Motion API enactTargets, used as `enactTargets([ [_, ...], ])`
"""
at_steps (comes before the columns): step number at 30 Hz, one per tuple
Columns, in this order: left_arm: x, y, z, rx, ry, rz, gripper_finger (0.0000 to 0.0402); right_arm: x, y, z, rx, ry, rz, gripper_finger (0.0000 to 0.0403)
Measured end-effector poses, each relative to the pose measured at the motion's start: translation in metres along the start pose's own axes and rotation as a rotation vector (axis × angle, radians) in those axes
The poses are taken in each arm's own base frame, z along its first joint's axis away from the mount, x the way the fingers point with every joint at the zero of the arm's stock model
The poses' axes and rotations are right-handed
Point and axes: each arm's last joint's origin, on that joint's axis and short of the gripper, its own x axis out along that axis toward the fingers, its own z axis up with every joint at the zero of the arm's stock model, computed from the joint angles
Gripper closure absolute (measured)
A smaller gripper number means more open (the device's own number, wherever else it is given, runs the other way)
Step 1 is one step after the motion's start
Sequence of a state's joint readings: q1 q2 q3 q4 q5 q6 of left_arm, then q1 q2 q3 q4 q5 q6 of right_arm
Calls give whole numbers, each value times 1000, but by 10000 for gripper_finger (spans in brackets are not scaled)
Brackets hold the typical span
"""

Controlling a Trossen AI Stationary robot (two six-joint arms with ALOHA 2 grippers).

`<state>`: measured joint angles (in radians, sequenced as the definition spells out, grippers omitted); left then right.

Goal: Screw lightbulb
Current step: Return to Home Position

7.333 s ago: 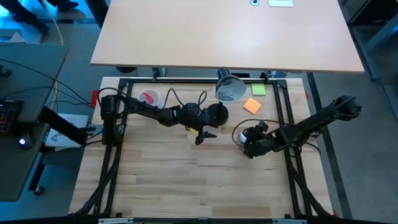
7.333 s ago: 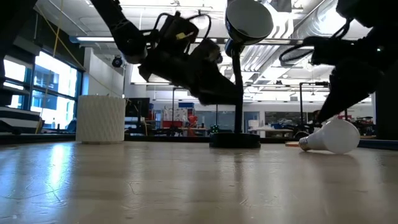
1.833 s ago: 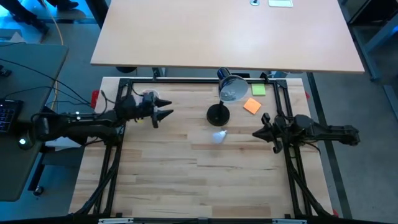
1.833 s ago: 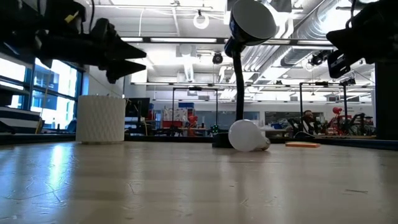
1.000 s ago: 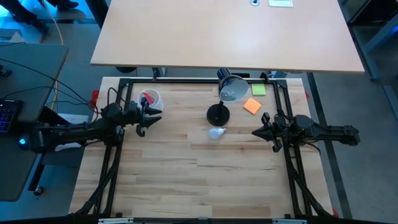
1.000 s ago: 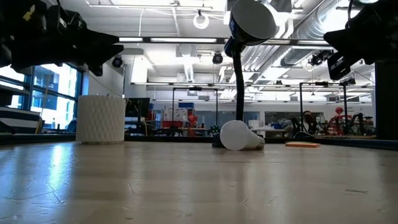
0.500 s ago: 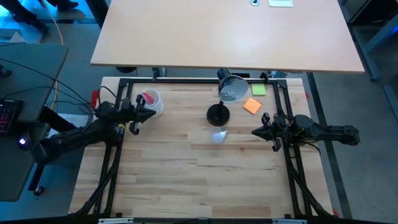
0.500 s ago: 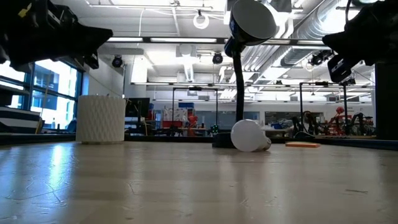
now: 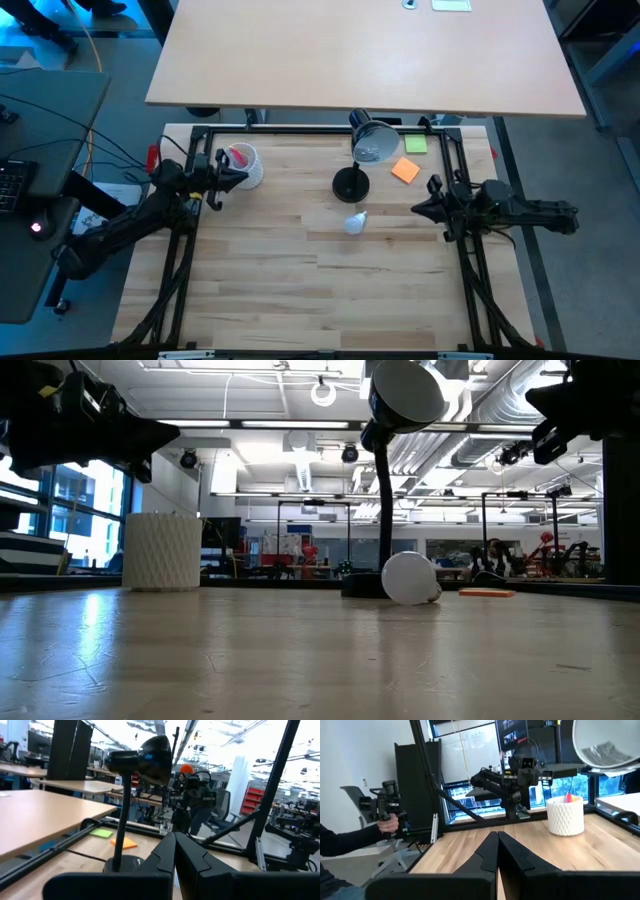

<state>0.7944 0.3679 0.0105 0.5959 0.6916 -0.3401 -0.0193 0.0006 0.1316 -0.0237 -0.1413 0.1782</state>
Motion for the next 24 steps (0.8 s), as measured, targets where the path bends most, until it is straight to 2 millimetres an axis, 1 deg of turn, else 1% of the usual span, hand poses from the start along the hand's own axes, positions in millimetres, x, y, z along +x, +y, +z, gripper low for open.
enactTargets([
  [8,0,0,-5,-35,53,-28,401,4,-2,-12,-5,-59,40,403],
  [12,0,-1,-4,-27,53,-56,401,5,-3,-16,20,-81,56,403],
  [18,-4,3,0,-30,40,-55,401,4,-2,-11,-1,-118,59,403],
  [24,-11,9,2,-37,56,-48,401,1,-4,2,-31,-135,7,403],
])
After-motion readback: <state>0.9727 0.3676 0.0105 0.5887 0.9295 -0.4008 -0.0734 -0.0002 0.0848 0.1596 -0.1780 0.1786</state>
